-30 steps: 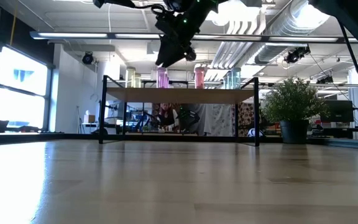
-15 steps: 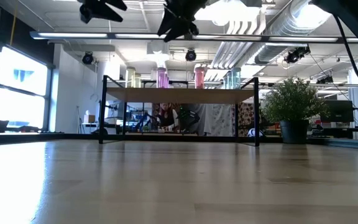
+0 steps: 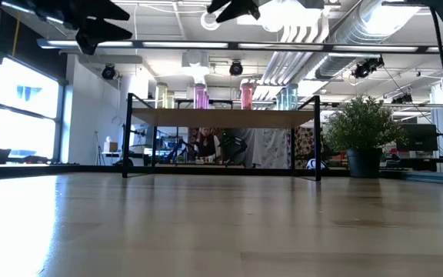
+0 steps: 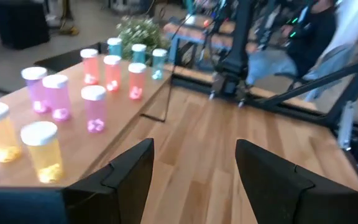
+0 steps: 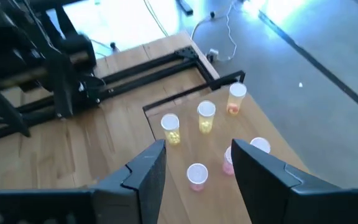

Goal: Pick and place medicine bottles onto shelf by color
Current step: Return to Home Position

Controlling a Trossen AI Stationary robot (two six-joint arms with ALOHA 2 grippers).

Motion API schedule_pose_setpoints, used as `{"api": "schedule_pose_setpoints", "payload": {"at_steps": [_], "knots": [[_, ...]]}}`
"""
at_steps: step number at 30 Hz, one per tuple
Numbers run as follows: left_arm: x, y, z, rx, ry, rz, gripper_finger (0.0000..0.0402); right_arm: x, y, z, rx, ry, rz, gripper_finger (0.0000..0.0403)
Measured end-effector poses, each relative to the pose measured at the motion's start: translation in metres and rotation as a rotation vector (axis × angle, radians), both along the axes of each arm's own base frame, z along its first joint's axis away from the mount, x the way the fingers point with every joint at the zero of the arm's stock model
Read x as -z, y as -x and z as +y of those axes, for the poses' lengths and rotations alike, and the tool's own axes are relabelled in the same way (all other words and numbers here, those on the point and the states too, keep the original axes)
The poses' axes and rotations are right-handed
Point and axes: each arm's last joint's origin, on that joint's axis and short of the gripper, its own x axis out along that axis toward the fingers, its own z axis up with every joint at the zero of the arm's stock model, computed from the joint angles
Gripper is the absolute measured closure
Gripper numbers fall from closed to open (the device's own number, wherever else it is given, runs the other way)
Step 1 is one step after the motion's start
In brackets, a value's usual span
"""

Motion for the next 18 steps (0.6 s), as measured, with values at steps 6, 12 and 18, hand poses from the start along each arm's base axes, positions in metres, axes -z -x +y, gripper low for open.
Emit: {"api": "schedule_pose_setpoints", "payload": {"at_steps": [6,12,18], "knots": [[0.032,0.011,-0.007,0.041,-0.032,-0.127,0.0186,-0.025,0.023,0.008,-0.001,0.023,-0.063,0.023],[0.057,0.019,-0.013,0.122,-0.04,-0.225,0.0186,-0.049,0.05,0.017,-0.005,0.051,-0.126,0.023],[0.082,0.023,-0.013,0.125,-0.058,-0.3,0.0186,-0.069,0.081,0.027,0.004,0.068,-0.149,0.023]]}}
